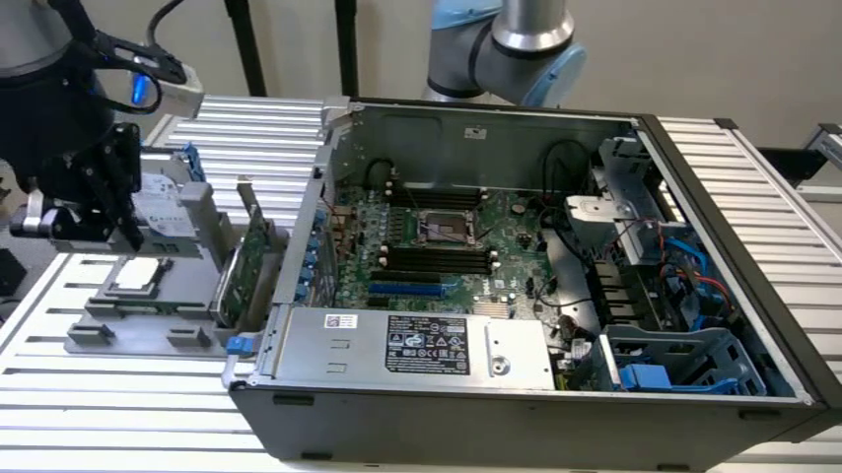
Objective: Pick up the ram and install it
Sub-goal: 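Pick up the ram and move it above insertion slot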
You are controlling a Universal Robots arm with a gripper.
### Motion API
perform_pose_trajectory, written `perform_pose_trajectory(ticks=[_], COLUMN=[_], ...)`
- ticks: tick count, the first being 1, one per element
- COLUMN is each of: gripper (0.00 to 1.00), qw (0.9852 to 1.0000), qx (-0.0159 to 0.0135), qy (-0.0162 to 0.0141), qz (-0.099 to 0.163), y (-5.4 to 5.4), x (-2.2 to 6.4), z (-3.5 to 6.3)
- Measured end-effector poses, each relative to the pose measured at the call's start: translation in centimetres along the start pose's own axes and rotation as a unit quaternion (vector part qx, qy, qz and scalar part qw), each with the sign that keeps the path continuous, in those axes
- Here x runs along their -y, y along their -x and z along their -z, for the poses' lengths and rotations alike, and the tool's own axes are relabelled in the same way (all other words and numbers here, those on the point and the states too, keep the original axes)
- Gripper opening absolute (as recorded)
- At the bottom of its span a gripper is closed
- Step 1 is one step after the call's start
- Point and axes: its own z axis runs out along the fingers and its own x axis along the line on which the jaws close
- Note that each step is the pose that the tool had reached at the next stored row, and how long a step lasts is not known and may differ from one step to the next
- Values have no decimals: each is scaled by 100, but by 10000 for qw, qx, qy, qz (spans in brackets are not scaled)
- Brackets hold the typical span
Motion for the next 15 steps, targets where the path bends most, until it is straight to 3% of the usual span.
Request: perform_pose_trajectory(ticks=[7,15], gripper=[0,0], qw=[10000,10000], qx=[76,90], qy=[1,2], qz=[16,30], y=[14,23], x=[284,638], z=[237,329])
